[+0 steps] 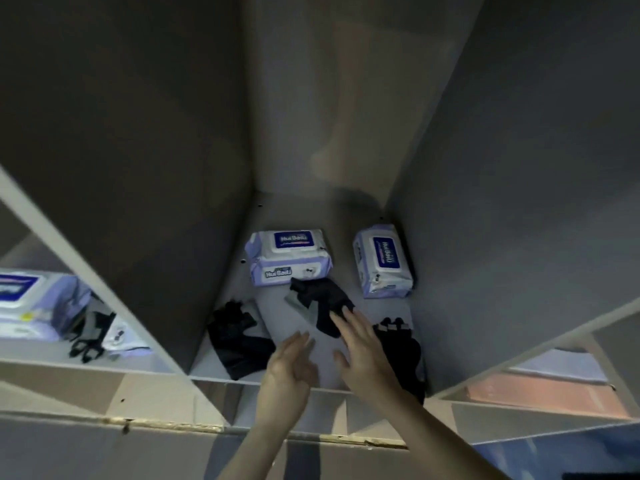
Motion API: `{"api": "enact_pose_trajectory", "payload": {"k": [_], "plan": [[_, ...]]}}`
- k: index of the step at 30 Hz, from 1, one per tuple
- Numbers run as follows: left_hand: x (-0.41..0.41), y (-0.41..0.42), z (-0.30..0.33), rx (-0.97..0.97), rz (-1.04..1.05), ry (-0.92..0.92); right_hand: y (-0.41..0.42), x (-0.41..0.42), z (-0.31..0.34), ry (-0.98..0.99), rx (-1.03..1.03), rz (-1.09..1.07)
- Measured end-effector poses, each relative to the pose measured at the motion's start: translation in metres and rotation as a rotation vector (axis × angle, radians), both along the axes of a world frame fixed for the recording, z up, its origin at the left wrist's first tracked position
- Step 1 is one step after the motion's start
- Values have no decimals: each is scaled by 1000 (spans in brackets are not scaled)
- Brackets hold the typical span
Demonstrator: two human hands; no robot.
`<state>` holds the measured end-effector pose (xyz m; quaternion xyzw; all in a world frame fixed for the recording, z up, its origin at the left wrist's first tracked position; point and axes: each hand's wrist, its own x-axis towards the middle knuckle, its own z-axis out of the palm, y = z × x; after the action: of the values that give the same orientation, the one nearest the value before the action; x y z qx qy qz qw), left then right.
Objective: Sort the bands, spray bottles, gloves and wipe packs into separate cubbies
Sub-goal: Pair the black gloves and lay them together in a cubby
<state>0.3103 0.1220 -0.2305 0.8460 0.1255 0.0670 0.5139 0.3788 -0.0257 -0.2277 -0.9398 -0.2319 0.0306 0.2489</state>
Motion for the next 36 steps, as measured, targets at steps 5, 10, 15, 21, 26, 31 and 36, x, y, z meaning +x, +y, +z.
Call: {"api": "enact_pose_trajectory", "payload": {"k": [5,10,15,21,26,31,36], "plan": [[-15,48,28,-89,140,65,29,29,-21,131,-175,-24],[-21,64,40,-188,178,134,33,19,-29,-24,-257,-87],[-17,56,56,-356,184,164,30,19,-10,96,-41,-250],[-7,32,67,-534,170,251,49,-13,44,-1,333,-309],[-7,13,89,-860,167,132,66,-60,79,-100,361,-186],[-16,12,96,-875,292,23,59,-86,94,-153,479,-144],[-33,15,116,-926,88,7,41,-93,119,172,751,-365]]}}
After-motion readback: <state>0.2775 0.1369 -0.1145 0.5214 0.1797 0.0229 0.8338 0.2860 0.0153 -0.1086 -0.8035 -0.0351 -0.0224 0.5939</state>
